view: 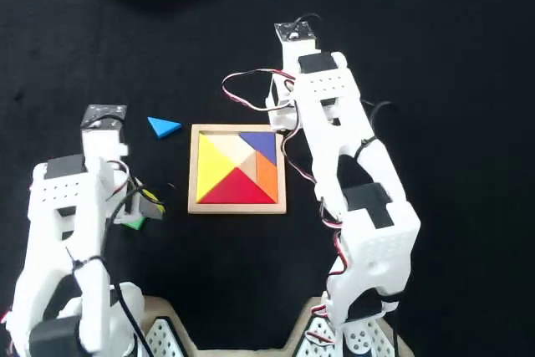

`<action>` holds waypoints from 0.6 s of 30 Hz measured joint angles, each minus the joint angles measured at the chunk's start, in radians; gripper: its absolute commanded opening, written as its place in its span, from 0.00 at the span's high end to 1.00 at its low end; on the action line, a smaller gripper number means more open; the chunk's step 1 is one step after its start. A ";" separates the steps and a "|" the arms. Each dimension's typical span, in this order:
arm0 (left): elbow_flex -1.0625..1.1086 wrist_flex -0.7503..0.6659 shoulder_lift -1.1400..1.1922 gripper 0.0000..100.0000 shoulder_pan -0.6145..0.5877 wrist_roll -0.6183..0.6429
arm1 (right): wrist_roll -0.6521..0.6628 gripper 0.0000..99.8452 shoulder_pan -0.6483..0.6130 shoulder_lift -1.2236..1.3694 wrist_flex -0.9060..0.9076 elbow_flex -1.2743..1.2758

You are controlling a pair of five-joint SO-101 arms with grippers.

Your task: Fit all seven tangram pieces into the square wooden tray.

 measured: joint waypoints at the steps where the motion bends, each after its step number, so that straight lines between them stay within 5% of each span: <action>1: 0.006 -0.044 0.018 0.68 -0.017 -0.003 | 0.002 0.99 0.000 0.000 -0.002 0.000; 10: 0.035 -0.276 0.199 0.68 -0.048 -0.275 | 0.002 0.99 0.000 0.000 -0.046 0.032; 18: -0.066 -0.259 0.376 0.77 -0.048 -0.330 | 0.002 0.99 0.000 0.000 -0.064 0.040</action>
